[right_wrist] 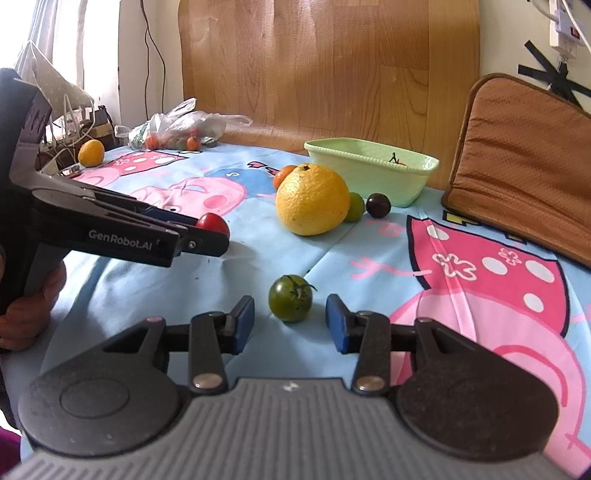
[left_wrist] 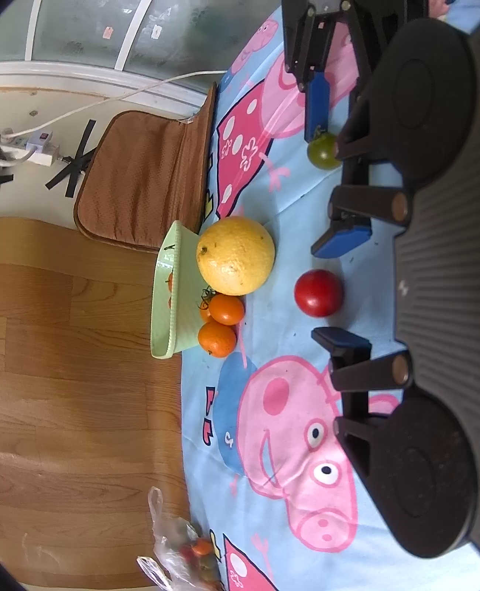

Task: Organize fruits

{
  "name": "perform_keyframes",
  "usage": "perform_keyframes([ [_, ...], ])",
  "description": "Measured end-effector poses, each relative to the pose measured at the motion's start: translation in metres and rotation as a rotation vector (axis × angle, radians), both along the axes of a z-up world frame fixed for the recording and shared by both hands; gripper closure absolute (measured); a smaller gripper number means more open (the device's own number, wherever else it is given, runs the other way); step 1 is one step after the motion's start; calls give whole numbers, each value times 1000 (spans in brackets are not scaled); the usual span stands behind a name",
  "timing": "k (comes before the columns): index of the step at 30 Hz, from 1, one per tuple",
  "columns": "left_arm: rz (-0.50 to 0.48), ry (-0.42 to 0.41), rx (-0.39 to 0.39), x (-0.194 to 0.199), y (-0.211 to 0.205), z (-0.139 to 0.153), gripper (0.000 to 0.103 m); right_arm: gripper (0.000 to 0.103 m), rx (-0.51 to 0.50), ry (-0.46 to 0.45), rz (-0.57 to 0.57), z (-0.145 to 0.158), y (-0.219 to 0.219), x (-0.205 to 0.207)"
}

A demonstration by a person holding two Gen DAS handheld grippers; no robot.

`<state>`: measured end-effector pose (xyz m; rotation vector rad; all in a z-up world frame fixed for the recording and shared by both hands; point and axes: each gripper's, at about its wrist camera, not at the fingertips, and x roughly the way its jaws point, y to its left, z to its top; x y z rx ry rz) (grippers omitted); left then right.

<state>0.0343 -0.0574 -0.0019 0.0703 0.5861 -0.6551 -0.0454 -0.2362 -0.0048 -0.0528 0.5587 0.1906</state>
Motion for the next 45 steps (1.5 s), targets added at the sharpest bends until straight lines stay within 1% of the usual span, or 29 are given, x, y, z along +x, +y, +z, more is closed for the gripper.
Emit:
perform_keyframes([
  [6,-14,-16,3,-3,-1,1,55,57,11,2,-15,0,-1,-2],
  [11,1,12,10,4,-3,1,55,57,14,1,-14,0,-2,-3],
  [13,-3,13,12,7,-6,1,58,58,26,-3,-18,0,-4,-3],
  [15,-15,20,21,10,-11,1,73,59,39,1,-19,0,-6,-1],
  [17,-31,18,33,11,-16,2,74,76,39,3,-10,0,-7,2],
  [20,-78,33,19,9,-21,7,74,76,23,2,10,4,-4,4],
  [22,-104,9,6,8,-24,18,74,76,52,-15,20,11,-8,7],
  [24,-116,-16,-12,15,-28,33,74,76,84,-47,11,22,-18,16],
  [26,-117,-31,-35,31,-32,50,74,76,99,-88,-12,36,-29,32],
  [29,-100,-52,-34,67,-46,70,73,76,121,-159,-45,56,-47,61],
  [31,-84,-49,-27,95,-59,79,73,76,146,-171,-72,62,-60,87],
  [33,-70,-11,-26,127,-74,83,73,76,171,-153,-92,64,-71,117],
  [36,-39,50,-22,170,-91,81,73,76,181,-129,-121,59,-81,155],
  [38,-23,87,-24,190,-99,76,73,76,169,-114,-133,53,-84,175],
  [42,-3,126,-17,209,-110,61,71,75,154,-66,-145,38,-90,199],
  [43,0,129,-9,210,-113,57,68,74,149,-60,-145,36,-92,200],
  [44,4,130,-5,212,-116,55,60,74,144,-57,-147,33,-92,202],
  [45,6,129,-4,212,-117,54,56,74,142,-55,-149,32,-93,205],
])
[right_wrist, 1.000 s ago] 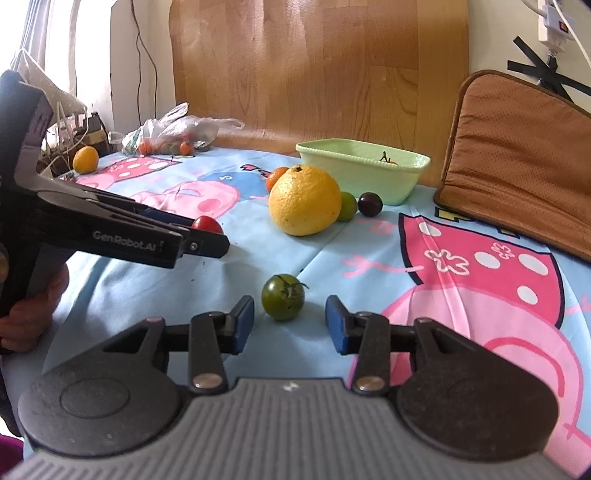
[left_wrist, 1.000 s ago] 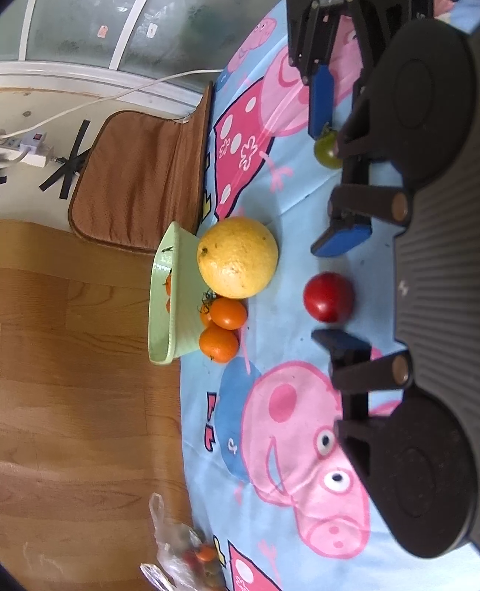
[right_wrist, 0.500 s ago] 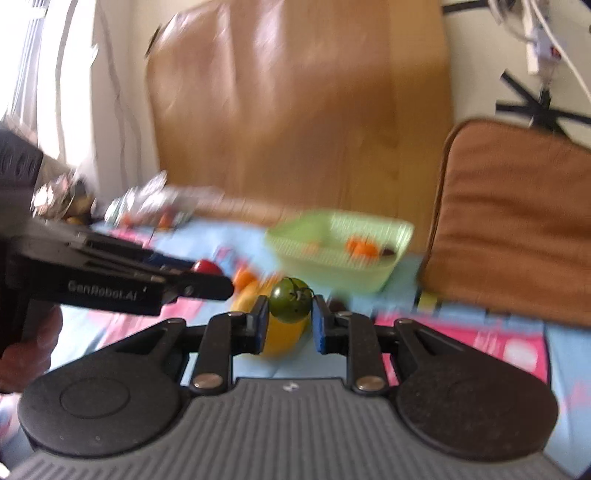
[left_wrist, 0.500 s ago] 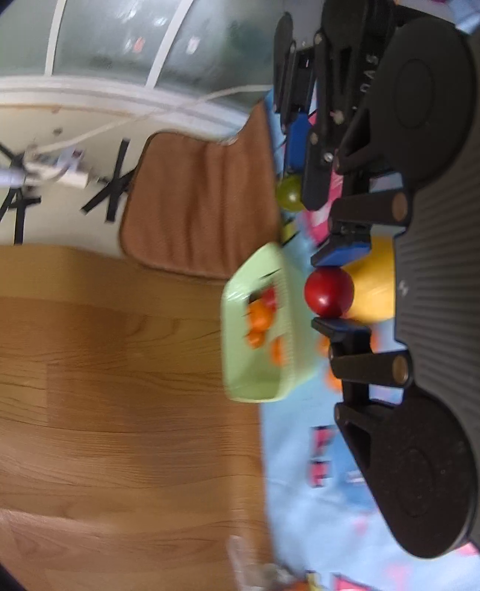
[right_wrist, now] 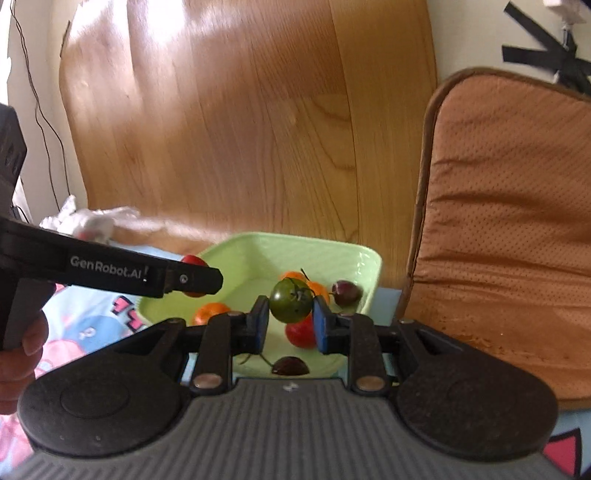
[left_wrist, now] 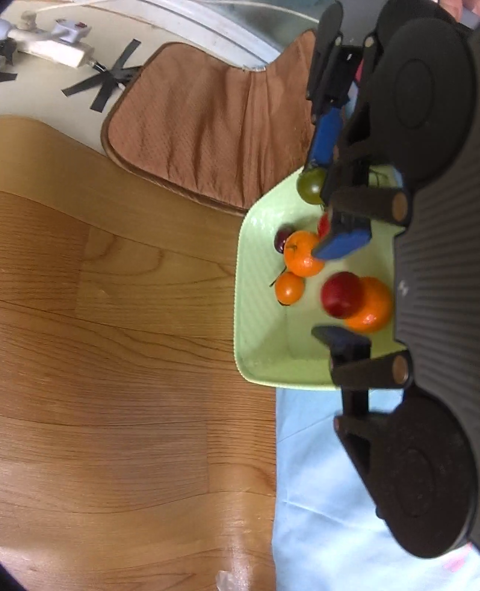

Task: Organize fruits
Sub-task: 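Carry both tomatoes over the green basket and open both tools to drop them, then grasp a mandarin with the left tool while the right tool grasps a dark cherry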

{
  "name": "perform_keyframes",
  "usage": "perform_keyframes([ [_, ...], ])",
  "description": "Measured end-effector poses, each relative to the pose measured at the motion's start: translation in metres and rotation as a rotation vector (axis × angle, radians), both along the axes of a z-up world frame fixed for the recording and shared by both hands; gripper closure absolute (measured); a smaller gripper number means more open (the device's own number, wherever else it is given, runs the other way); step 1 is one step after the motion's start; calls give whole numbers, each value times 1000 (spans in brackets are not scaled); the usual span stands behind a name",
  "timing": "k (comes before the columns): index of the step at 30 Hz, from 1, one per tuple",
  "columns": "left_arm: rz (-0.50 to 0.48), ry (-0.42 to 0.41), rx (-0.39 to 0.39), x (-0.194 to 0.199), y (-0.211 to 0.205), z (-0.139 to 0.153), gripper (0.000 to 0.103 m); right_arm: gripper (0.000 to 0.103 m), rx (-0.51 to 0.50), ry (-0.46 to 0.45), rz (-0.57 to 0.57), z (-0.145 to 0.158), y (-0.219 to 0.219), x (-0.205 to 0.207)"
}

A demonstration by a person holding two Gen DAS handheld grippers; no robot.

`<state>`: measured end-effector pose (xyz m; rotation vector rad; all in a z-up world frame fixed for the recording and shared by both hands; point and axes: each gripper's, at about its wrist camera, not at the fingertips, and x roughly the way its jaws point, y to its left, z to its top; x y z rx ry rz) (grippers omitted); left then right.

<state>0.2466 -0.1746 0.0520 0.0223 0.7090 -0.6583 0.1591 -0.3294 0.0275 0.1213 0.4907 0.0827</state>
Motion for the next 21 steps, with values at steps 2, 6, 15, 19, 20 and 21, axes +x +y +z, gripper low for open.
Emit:
perform_keyframes([
  [2,-3,-4,-5,-1,1,-1,54,73,11,-1,-4,0,-2,-1],
  [6,4,-17,-44,-10,25,7,49,67,43,-38,-15,8,-7,-17],
  [15,68,152,-167,-36,98,-17,37,67,207,53,74,-4,-10,-72],
  [19,83,231,-219,-30,104,-35,19,67,246,136,64,-18,-4,-58],
  [20,83,239,-215,-30,102,-39,19,67,266,148,64,-20,-4,-54],
  [21,83,248,-212,-30,100,-43,24,67,286,160,63,-22,-3,-49],
])
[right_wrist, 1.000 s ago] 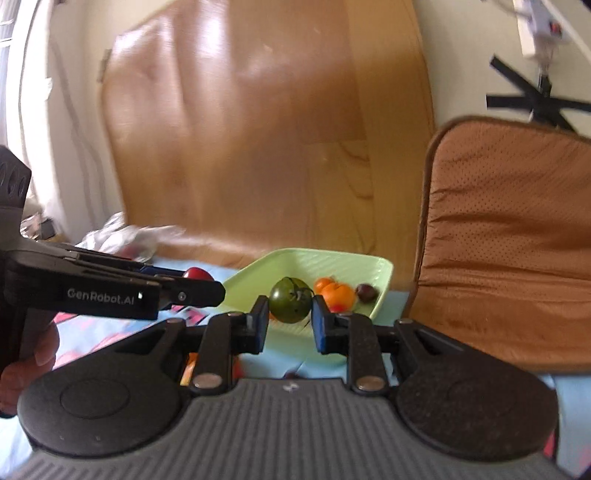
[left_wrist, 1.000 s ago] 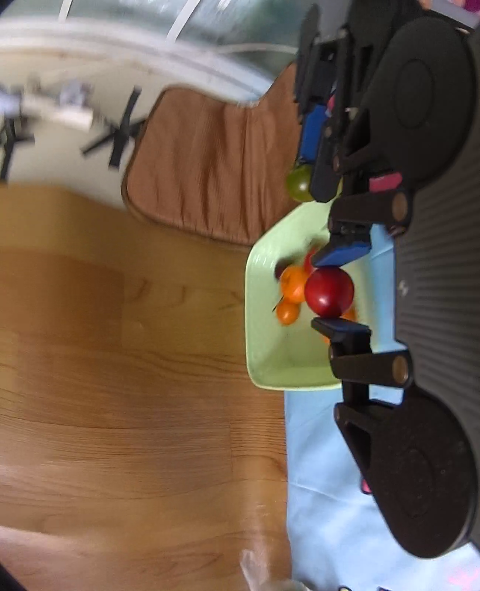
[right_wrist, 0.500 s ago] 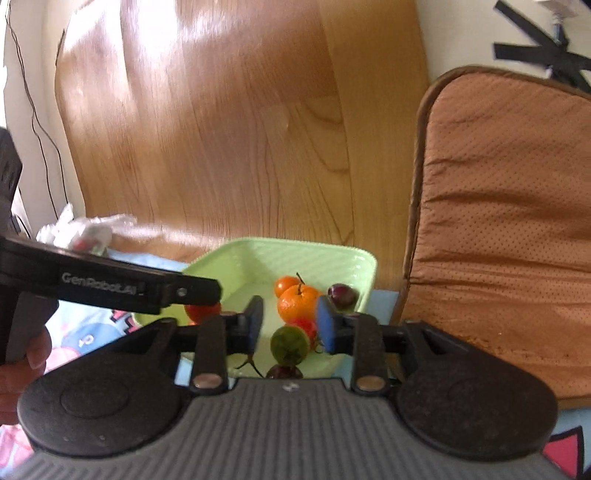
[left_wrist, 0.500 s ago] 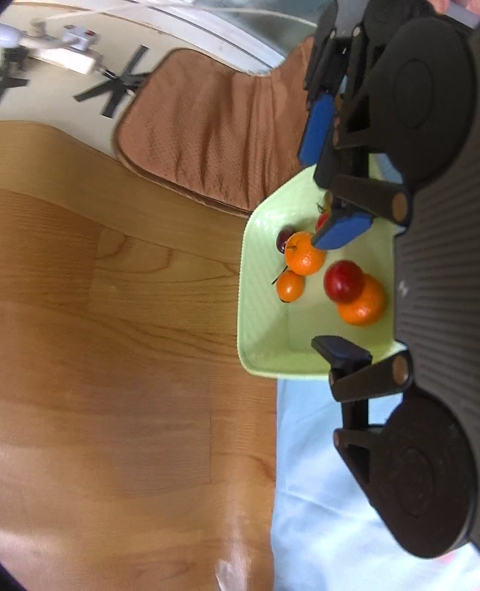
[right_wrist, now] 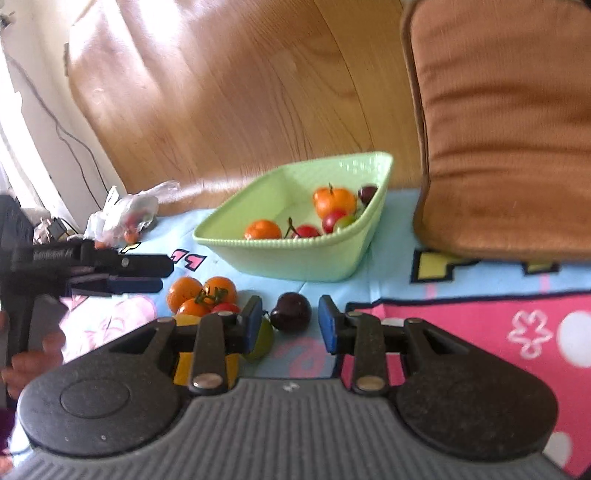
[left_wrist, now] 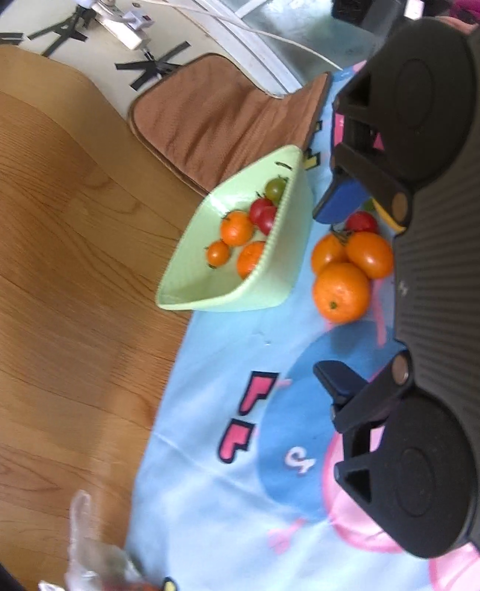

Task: Organize fruits
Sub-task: 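Grasp a mandarin with the left tool while the right tool grasps a dark cherry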

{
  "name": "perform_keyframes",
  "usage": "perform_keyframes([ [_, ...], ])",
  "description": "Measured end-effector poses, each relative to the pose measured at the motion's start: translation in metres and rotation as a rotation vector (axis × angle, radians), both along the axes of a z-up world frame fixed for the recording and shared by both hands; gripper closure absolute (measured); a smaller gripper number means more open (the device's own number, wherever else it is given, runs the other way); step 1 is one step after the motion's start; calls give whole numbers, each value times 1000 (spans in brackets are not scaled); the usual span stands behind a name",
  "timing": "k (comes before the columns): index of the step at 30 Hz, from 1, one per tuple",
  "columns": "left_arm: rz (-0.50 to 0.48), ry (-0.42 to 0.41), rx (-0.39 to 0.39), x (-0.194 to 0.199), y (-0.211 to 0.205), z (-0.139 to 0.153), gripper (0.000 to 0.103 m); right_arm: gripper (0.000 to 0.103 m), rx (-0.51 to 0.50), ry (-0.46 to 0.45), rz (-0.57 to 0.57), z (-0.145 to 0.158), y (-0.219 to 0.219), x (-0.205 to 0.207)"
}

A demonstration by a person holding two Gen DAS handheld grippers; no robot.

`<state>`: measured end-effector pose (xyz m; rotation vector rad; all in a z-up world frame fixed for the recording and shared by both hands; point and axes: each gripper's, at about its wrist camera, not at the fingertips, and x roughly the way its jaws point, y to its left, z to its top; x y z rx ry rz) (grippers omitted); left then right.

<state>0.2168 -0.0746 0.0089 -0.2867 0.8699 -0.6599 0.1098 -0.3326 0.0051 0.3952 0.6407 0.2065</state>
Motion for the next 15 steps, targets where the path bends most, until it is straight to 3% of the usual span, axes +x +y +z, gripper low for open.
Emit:
perform_keyframes([
  [2,3,-7,4,-1,-3,-6,34,66,30,1,-8,-3,1,5],
  [3,5,-18,16,-2,-5,-7,45,66,29,-4,-14,-4,1,8],
  [6,7,6,-18,-2,-2,-10,65,73,58,1,-22,-7,-3,10],
  [7,12,11,-25,-1,0,-11,65,76,65,13,-24,-7,-5,9],
  [15,69,-6,-52,-20,24,-6,65,73,69,7,-43,-6,-7,5],
])
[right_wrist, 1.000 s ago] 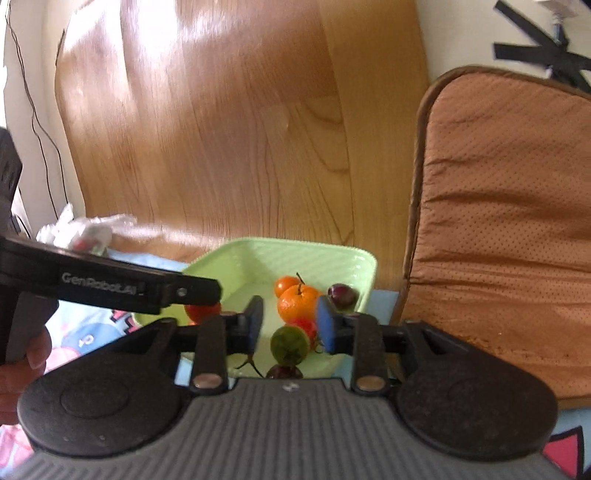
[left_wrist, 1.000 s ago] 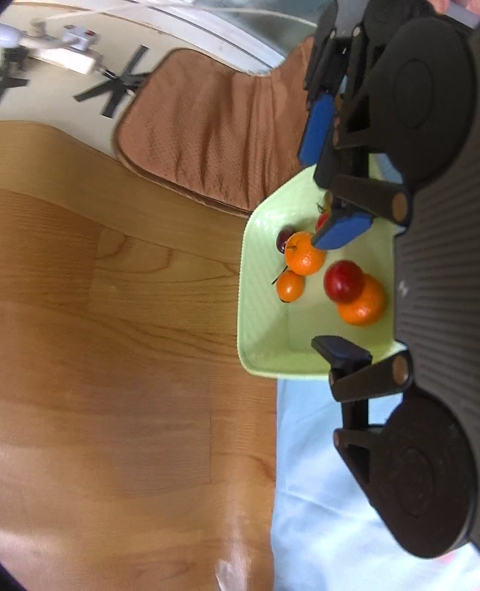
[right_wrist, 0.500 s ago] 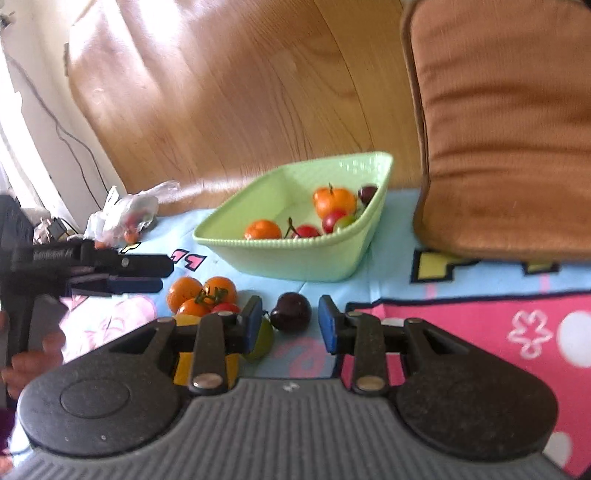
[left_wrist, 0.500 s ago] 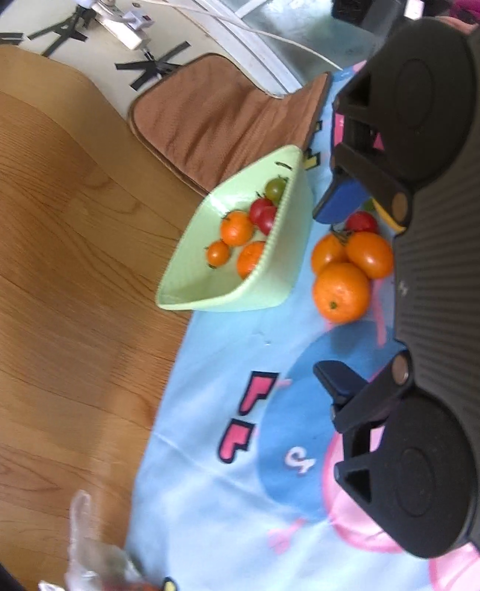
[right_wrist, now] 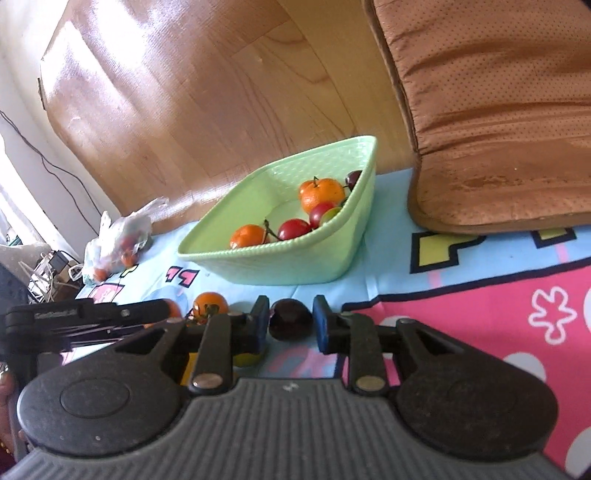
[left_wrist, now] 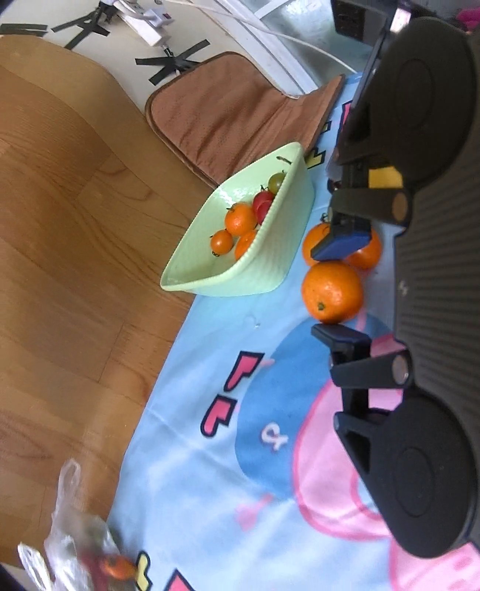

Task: Organize fruits
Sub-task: 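Grasp a mandarin with the left tool while the right tool grasps a dark cherry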

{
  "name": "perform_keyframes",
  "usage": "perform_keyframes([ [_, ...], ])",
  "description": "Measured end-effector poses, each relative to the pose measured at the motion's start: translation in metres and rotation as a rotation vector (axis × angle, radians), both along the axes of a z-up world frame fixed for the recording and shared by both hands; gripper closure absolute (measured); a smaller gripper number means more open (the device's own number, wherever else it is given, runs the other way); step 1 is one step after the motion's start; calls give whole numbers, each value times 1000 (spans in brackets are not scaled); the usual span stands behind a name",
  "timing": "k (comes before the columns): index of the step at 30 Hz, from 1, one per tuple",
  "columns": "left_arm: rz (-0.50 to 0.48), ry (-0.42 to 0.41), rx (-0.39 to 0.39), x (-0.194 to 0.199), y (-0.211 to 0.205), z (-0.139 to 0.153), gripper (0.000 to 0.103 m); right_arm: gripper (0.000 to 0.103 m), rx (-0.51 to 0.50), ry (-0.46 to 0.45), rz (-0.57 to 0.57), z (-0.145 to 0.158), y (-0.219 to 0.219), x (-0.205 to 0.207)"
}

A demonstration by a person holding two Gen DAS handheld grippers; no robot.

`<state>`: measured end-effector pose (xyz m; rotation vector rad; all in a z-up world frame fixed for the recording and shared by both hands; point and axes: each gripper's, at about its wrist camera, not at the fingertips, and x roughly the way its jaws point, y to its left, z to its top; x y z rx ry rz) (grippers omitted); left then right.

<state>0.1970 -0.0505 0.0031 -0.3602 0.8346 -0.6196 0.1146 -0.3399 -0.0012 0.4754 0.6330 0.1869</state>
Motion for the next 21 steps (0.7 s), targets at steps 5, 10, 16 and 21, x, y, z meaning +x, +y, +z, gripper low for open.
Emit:
perform_keyframes([
  [5,2,13,-1,-16,7,-4,65,75,-56,4,22,-3,8,5],
  [10,-23,-13,-7,-44,15,0,65,75,-20,-10,-6,6,-4,-17],
  [16,-102,-64,35,-88,13,3,65,75,-95,-76,62,17,10,-81],
  [21,-186,-129,86,-124,-6,6,65,75,-200,-84,141,8,47,-127],
])
